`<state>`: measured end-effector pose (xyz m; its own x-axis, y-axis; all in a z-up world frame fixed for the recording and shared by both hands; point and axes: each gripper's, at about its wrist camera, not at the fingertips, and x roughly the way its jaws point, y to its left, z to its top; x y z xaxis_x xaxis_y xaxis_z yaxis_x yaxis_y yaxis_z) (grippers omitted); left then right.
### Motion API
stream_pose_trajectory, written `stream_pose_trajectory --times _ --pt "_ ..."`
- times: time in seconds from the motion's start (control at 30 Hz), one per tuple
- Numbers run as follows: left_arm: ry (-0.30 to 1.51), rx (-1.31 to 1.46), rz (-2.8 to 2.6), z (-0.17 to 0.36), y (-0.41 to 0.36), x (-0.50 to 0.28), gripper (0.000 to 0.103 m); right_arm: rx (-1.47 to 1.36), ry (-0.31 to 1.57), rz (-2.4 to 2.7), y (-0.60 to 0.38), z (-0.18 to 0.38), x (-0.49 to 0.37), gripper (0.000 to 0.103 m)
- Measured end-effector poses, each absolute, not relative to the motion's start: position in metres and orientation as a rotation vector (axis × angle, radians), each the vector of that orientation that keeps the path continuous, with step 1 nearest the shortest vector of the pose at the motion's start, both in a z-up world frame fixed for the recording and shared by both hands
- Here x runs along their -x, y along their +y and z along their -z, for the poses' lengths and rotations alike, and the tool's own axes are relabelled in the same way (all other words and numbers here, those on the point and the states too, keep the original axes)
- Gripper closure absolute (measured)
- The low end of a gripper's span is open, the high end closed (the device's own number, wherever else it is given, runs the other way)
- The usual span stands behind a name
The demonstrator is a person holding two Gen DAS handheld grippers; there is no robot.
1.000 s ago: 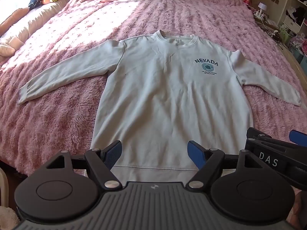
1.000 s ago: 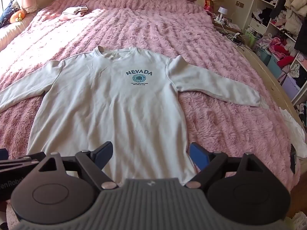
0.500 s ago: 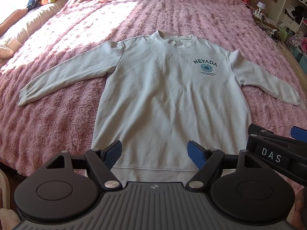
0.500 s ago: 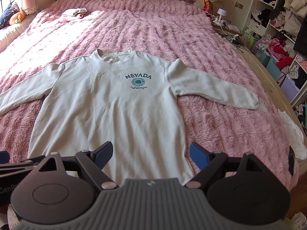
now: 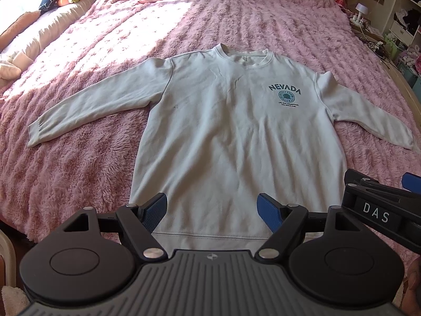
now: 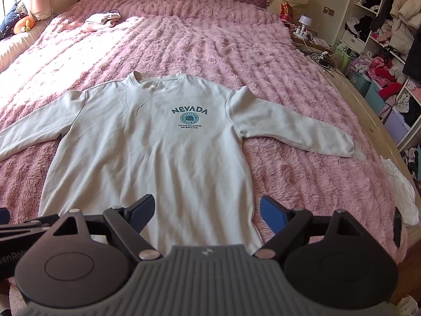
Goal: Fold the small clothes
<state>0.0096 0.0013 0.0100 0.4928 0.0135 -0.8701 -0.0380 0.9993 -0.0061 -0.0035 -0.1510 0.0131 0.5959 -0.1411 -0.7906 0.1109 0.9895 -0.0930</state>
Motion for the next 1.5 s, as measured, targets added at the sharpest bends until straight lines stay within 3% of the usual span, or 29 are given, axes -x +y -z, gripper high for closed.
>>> stream_pose_trajectory --times 1.5 --pt "1.089 0.020 -0.032 -0.0069 -0.0027 -0.0134 0.012 0.038 0.935 0.140 -0.1520 -0.0092 -0.0019 0.020"
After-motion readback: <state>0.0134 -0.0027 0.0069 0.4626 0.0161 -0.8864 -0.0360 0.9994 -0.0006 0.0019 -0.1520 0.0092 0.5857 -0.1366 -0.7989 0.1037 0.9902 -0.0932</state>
